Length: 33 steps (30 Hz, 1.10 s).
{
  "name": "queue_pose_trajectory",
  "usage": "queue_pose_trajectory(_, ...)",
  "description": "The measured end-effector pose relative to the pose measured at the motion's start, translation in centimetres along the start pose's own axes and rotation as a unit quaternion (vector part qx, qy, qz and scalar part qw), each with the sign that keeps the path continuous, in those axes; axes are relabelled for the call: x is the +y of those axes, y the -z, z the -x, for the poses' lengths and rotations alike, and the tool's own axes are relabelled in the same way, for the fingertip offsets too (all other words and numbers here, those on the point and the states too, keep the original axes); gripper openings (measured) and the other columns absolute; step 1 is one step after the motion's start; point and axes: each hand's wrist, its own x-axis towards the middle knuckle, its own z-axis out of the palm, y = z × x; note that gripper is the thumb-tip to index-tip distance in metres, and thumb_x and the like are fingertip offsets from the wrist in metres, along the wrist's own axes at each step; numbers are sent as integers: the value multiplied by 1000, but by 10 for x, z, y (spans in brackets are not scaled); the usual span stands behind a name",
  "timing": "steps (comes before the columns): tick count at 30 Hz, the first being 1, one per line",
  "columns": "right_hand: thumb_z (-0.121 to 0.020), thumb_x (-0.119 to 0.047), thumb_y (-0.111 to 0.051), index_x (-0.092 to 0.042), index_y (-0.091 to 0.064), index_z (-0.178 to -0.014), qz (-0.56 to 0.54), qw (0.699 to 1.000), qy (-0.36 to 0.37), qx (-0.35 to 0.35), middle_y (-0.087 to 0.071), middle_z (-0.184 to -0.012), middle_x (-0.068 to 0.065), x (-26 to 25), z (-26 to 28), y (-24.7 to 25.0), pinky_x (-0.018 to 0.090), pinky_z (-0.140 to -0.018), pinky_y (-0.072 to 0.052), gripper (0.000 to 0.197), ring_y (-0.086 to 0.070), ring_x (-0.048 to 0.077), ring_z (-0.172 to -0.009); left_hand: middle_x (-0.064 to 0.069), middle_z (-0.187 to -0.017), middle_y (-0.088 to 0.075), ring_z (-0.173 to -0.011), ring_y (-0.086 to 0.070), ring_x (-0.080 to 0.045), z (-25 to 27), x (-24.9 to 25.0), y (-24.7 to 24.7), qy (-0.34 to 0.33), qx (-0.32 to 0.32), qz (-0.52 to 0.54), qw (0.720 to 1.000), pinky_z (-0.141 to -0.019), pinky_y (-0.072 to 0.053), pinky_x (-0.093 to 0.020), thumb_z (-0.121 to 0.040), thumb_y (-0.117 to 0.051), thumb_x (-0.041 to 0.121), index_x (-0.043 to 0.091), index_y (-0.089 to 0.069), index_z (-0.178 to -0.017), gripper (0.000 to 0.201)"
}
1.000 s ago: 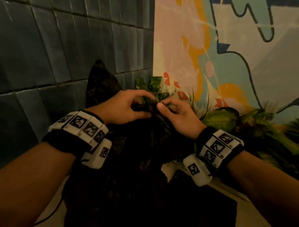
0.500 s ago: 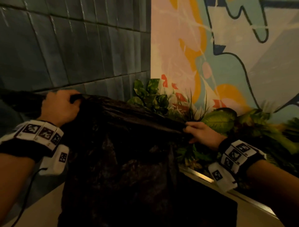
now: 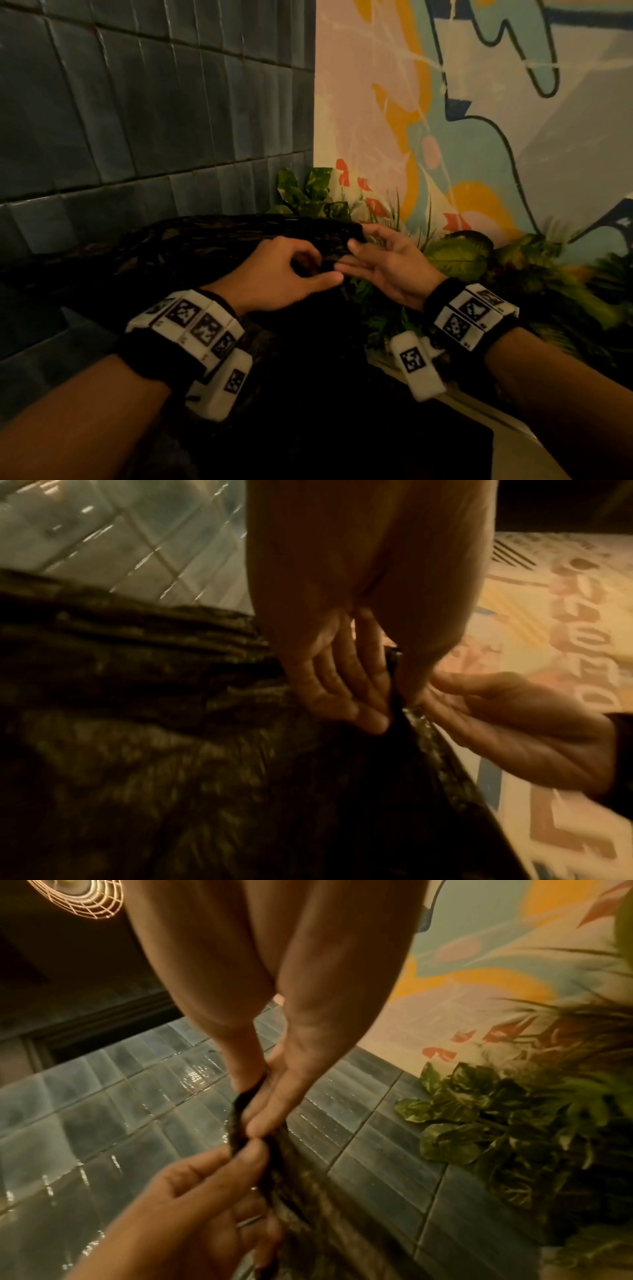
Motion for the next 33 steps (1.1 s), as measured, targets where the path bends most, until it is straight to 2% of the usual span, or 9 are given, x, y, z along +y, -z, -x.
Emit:
queue_pose_trajectory(5,-72,3,-69,-6,-52,-105,-19,999,24,-24,-68,-82,13,1,3,-5,40,-83,-58,38,-70,28,-86,-4,-65,-70,-60,-69,-14,-8,-11,-9,39,26,162,986,-57,-55,-33,-85,-66,18,11,-71,-73,15)
queue_pose_trajectory(9,-69,-13,-81,-18,-58,-110,264,964,42,9,-65,-113,7,8,7,-2,31,-85,-57,47,-67,19,-98,1,-64,-69,-59,-66,-8,-9,-13,-5,45,58,215,974,-61,-58,-32,-88,-62,14,15,-71,-72,19)
queue_pose_trajectory(11,-74,-21,-78,-23,-63,-102,372,928,18,-10,-67,-99,-4,15,8,2,17,-76,-54,31,-65,6,-89,4,-60,-70,-59,-67,-7,-10,-14,-2,42,60,222,972,-61,-59,-30,-89,-61,16,18,-71,-71,22)
queue_pose_trajectory(14,-84,-16,-69,-17,-67,-76,345,937,43,-19,-66,-62,-12,24,12,2,11,-55,-44,9,-59,-3,-56,1,-64,-72,-62,-69,-13,-10,-17,0,41,66,215,974,-63,-60,-32,-90,-61,19,18,-74,-73,21)
queue_pose_trajectory(16,-87,-15,-65,-8,-71,-82,319,946,49,24,-66,-54,-13,25,11,3,10,-48,-41,11,-56,-5,-46,0,-64,-73,-63,-70,-15,-10,-20,1,49,68,213,973,-63,-59,-32,-90,-60,19,19,-72,-72,22)
queue_pose_trajectory(21,-89,-24,-63,-9,-76,-88,213,975,-25,51,-69,-90,24,20,4,4,37,-63,-46,19,-56,31,-70,0,-65,-74,-61,-70,-9,-8,-20,4,44,56,192,979,-60,-57,-22,-90,-60,18,15,-72,-73,21)
queue_pose_trajectory(26,-91,-19,-59,-2,-65,-82,183,980,37,74,-54,-65,10,5,8,9,29,-47,-53,20,-59,17,-49,1,-58,-72,-55,-67,-9,-7,-23,13,55,101,206,972,-58,-57,-20,-88,-62,20,13,-71,-70,21)
queue_pose_trajectory(30,-72,-40,-71,-17,-63,-100,268,962,-30,-38,-66,-86,-1,21,21,10,32,-71,-55,38,-65,13,-76,2,-53,-69,-52,-67,-11,-12,-17,12,87,162,276,943,-60,-58,-28,-90,-60,17,12,-67,-69,23)
queue_pose_trajectory(33,-78,-29,-73,-21,-67,-102,364,923,-25,-118,-71,-100,-3,44,31,1,29,-82,-53,26,-68,13,-94,1,-52,-68,-52,-67,-12,-19,-7,15,81,192,294,933,-52,-56,-27,-92,-58,20,13,-66,-69,26)
